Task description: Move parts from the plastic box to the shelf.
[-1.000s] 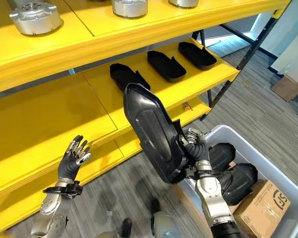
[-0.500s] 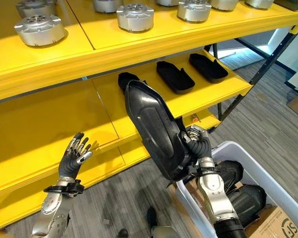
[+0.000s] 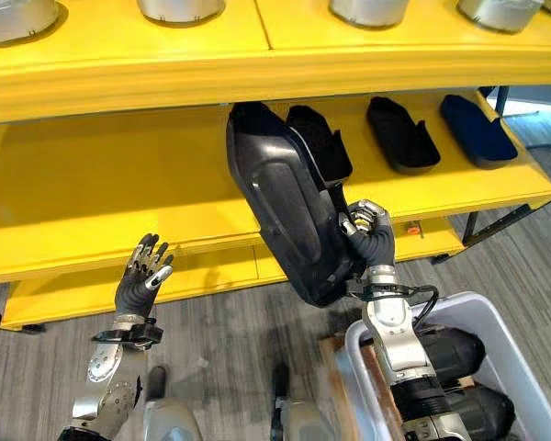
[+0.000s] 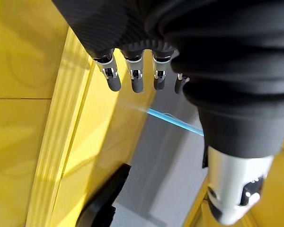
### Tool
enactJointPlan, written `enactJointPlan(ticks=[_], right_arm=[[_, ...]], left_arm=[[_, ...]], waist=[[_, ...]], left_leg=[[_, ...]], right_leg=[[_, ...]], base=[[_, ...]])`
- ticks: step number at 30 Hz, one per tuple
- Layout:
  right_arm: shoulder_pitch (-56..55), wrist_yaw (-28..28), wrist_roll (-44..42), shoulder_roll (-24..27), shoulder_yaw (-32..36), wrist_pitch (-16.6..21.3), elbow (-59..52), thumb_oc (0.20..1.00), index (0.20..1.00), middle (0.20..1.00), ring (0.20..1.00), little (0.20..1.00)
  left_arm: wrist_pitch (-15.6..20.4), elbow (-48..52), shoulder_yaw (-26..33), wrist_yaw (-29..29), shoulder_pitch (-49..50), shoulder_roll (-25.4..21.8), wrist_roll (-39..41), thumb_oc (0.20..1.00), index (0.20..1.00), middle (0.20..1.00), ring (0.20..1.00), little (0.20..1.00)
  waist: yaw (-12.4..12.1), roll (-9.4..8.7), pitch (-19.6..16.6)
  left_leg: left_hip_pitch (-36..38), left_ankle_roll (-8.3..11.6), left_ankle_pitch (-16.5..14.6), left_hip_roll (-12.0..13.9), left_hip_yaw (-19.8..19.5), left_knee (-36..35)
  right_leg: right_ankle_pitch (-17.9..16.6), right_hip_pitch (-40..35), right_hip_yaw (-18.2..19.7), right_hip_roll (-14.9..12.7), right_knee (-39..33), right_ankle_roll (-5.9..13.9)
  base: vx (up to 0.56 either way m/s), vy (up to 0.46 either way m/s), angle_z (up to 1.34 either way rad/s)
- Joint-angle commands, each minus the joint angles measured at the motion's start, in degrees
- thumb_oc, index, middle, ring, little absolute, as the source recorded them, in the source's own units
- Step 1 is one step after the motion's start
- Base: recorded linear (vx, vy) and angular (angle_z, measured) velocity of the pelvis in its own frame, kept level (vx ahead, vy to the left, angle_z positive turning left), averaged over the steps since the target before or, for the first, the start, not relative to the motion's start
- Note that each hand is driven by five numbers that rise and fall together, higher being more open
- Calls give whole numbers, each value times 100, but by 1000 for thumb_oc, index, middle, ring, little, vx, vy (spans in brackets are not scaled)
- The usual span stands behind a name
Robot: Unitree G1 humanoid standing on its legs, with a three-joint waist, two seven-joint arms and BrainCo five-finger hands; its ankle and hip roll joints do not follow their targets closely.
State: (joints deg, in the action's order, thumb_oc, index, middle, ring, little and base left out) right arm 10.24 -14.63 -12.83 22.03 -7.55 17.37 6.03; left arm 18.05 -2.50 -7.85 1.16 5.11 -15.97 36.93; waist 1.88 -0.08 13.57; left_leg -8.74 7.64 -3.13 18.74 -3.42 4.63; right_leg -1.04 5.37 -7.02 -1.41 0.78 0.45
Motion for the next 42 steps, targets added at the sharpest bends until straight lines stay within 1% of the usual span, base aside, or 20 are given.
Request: enactJointPlan(ticks=[1, 4, 5, 7, 8, 10, 13, 14, 16, 17, 21, 24, 25, 28, 29, 31, 36, 40, 41, 42], right_arm=[[335, -50, -72, 70, -104, 393, -181, 200, 200, 200, 200, 200], [529, -34, -38, 50, -215, 310, 34, 200, 200, 200, 200, 200], [706, -66, -60, 56, -273, 260, 143, 200, 200, 200, 200, 200], [925, -75, -48, 49, -364, 229, 230, 200, 200, 200, 200, 200], [1207, -146, -7, 39, -449, 182, 375, 200, 200, 200, 200, 200], [1736, -289, 89, 63, -559, 120, 590, 200, 200, 200, 200, 200], [2420, -420, 166, 98, -705, 29, 970, 200, 200, 200, 200, 200], [3159, -461, 267, 370, -886, -122, 1344, 200, 200, 200, 200, 200], [3833, -516, 255, 529, -1093, -207, 1758, 200, 200, 200, 200, 200], [4447, -577, 269, 717, -1268, -300, 2160, 200, 200, 200, 200, 200], [5496, -666, -87, 831, -1513, -332, 3041, 200, 200, 200, 200, 200], [6101, -741, -596, 693, -1564, -304, 4016, 200, 200, 200, 200, 200], [6303, -795, -939, 583, -1468, -287, 4541, 200, 200, 200, 200, 200], [6553, -830, -1408, 498, -1350, -300, 5162, 200, 200, 200, 200, 200], [6665, -899, -1834, 445, -1156, -294, 5598, 200, 200, 200, 200, 200], [6812, -877, -2134, 419, -1077, -320, 5901, 200, 200, 200, 200, 200], [7105, -847, -2398, 535, -1111, -412, 6412, 200, 200, 200, 200, 200], [7334, -932, -2375, 522, -1150, -507, 6737, 200, 200, 200, 200, 200], [7386, -949, -2390, 511, -1176, -529, 6832, 200, 200, 200, 200, 200], [7391, -957, -2408, 535, -1160, -530, 6860, 200, 200, 200, 200, 200]], left_arm=[[266, 422, 143, -104, 12, -275, -36, 1000, 1000, 1000, 1000, 1000], [266, 427, 109, -129, -26, -378, -67, 1000, 1000, 1000, 1000, 1000], [265, 432, 78, -106, -122, -460, -45, 1000, 1000, 1000, 1000, 1000], [271, 485, 80, -60, -147, -502, -39, 1000, 1000, 1000, 1000, 1000], [264, 525, 45, -13, -194, -530, -26, 1000, 1000, 1000, 1000, 1000], [252, 625, -10, 23, -226, -575, -2, 1000, 1000, 1000, 1000, 1000], [216, 713, -89, 12, -233, -662, 72, 1000, 1000, 1000, 1000, 1000], [180, 775, -145, -26, -200, -777, 136, 1000, 1000, 1000, 1000, 1000], [173, 818, -170, -16, -186, -838, 191, 1000, 1000, 1000, 1000, 1000], [171, 904, -184, -24, -151, -943, 253, 1000, 1000, 1000, 1000, 1000], [192, 1017, -258, -34, -176, -1086, 377, 1000, 1000, 1000, 1000, 1000], [172, 1019, -394, -3, -273, -1170, 449, 1000, 1000, 1000, 1000, 1000], [163, 1033, -470, 28, -337, -1217, 456, 1000, 1000, 1000, 1000, 1000], [181, 1038, -542, 120, -430, -1250, 463, 1000, 1000, 1000, 1000, 1000], [167, 1061, -596, 163, -474, -1266, 465, 1000, 1000, 1000, 1000, 1000], [172, 1063, -623, 208, -539, -1306, 437, 1000, 1000, 1000, 1000, 1000], [195, 1089, -721, 261, -663, -1371, 435, 1000, 1000, 1000, 1000, 1000], [166, 1132, -838, 334, -710, -1423, 426, 1000, 1000, 1000, 1000, 1000], [149, 1119, -893, 361, -733, -1436, 416, 1000, 1000, 1000, 1000, 1000], [145, 1112, -921, 371, -765, -1445, 407, 1000, 1000, 1000, 1000, 1000]], waist=[[-264, -217, -444], [-412, -290, -365], [-496, -334, -350], [-591, -362, -371], [-729, -411, -376], [-893, -460, -344], [-1061, -479, -306], [-1167, -514, -255], [-1247, -530, -172], [-1302, -541, -87], [-1370, -527, 72], [-1385, -470, 232], [-1384, -414, 304], [-1366, -319, 415], [-1346, -266, 484], [-1328, -197, 547], [-1284, -47, 684], [-1274, 39, 797], [-1282, 74, 850], [-1274, 85, 872]], left_leg=[[113, -50, 692, -455, 75, -125], [-74, -75, 517, -690, 167, 209], [-279, -47, 448, -837, 164, 391], [-419, -57, 405, -927, 108, 462], [-565, -78, 378, -1028, 41, 534], [-796, -110, 334, -1167, -36, 664], [-959, -132, 318, -1245, -84, 742], [-1054, -141, 301, -1265, -76, 804], [-1085, -160, 266, -1259, -47, 849], [-1132, -169, 247, -1227, -10, 920], [-1231, -158, 182, -1192, 10, 1094], [-1359, -154, 85, -1189, -36, 1323], [-1415, -164, 23, -1199, -52, 1440], [-1528, -181, -79, -1203, -69, 1662], [-1602, -199, -147, -1220, -66, 1825], [-1703, -207, -222, -1206, -73, 2011], [-1989, -244, -429, -1203, -118, 2501], [-2270, -277, -554, -1177, -172, 2900], [-2378, -302, -667, -1163, -207, 3115], [-2415, -305, -687, -1176, -216, 3161]], right_leg=[[341, -381, 204, -817, 720, 714], [235, -641, 60, -1110, 467, 832], [134, -713, -84, -1273, 332, 890], [98, -750, -192, -1359, 236, 914], [76, -795, -295, -1434, 164, 938], [20, -809, -439, -1520, 95, 980], [-11, -791, -505, -1551, 69, 986], [-24, -748, -545, -1560, 54, 986], [-48, -700, -532, -1557, 50, 995], [-57, -638, -495, -1548, 69, 994], [8, -543, -454, -1509, 175, 965], [135, -428, -419, -1475, 359, 930], [193, -336, -385, -1468, 483, 916], [296, -145, -319, -1459, 740, 905], [362, -6, -262, -1455, 930, 880], [459, 192, -195, -1466, 1213, 869], [700, 728, 17, -1464, 1960, 801], [884, 1108, 131, -1449, 2522, 753], [1015, 1251, 175, -1423, 2775, 725], [1026, 1298, 176, -1426, 2816, 718]], base=[[124, 231, -11], [70, 163, 27], [74, 135, 54], [91, 89, 76], [96, 44, 84], [99, 18, 70], [56, -4, 33], [44, -18, 10], [10, -14, -3], [-21, -7, -11], [-24, -4, -18], [-46, 3, -2], [-61, 19, 2], [-64, 31, -2], [-82, 50, -6], [-76, 43, -7], [-75, 37, -6], [-76, 30, -7], [-73, 13, -7], [-77, 13, -4]])
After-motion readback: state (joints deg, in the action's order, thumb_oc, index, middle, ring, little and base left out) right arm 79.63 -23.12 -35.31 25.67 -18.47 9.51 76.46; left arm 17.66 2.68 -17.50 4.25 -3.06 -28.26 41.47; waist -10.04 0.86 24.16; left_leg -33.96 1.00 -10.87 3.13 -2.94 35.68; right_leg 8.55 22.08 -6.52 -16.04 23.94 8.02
